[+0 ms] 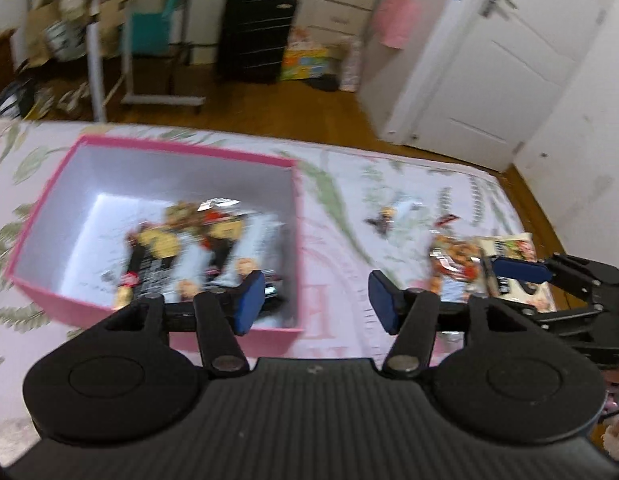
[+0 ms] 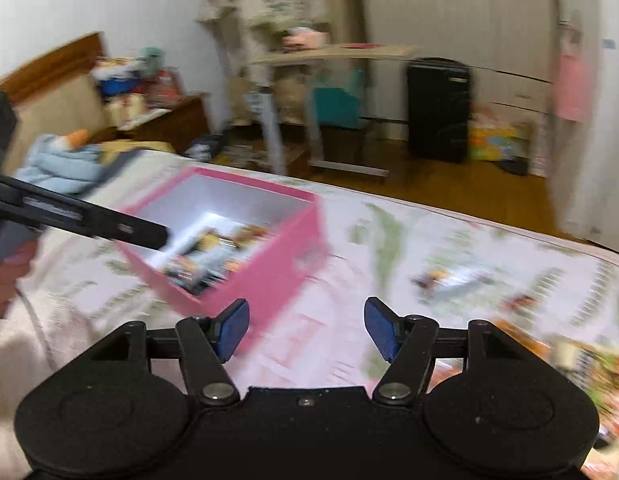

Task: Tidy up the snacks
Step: 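Reach the left tool to the clear coated-peanut bag and grasp it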

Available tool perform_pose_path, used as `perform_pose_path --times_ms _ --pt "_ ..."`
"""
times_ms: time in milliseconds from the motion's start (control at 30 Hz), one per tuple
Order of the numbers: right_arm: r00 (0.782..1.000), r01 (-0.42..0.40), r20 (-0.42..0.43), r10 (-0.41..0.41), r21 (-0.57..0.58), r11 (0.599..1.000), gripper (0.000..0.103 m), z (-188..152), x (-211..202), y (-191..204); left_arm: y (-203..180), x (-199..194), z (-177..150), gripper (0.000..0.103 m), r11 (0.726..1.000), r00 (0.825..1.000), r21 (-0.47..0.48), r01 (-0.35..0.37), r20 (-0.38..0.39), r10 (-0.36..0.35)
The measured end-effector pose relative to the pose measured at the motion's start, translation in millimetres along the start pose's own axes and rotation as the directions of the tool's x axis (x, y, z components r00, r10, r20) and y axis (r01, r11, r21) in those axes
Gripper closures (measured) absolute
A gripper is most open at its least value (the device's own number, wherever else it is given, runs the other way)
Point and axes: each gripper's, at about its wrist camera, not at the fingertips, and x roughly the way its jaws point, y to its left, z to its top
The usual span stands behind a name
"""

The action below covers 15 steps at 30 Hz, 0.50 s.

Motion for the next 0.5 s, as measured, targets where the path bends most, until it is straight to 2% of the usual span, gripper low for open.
perform_pose_path --times_ms 67,233,267,333,400,500 --pt "0.999 0.052 -0.002 -0.052 0.042 0.998 0.029 -12.3 -2.4 -18.8 -16.2 9.8 -2.2 0.033 1.0 1.0 0.011 0.022 0.007 -0.022" --pt "0.99 0.143 -0.044 -0.138 0.168 0.975 0.02 -39.4 7.6 -61.4 -53.0 54.6 -8.9 0.032 0.996 0.998 0.047 0.069 -0.015 -0.068" --pt "0.986 0.163 -0.05 -0.156 0.186 0.969 0.016 -45.5 11.2 -68.7 -59.7 65.5 -10.2 0.031 0.995 0.996 0.053 0.084 -0.024 -0.083" --pt "0.98 0.201 -0.042 -0.196 0.22 0.955 0.012 -59.5 17.0 -82.1 -72.0 90.3 -13.4 0.031 0.991 0.993 0.065 0.117 -0.04 -0.115" --pt "0.979 0.205 -0.053 -0.198 0.255 0.945 0.012 -70.8 24.5 -95.2 -83.8 117.2 -16.6 0.031 0.987 0.989 0.077 0.141 -0.059 -0.137" --pt "0.984 0.175 -0.082 -0.156 0.351 0.92 0.012 -85.3 41.3 -118.7 -100.5 159.2 -21.0 0.031 0.978 0.979 0.098 0.186 -0.103 -0.176"
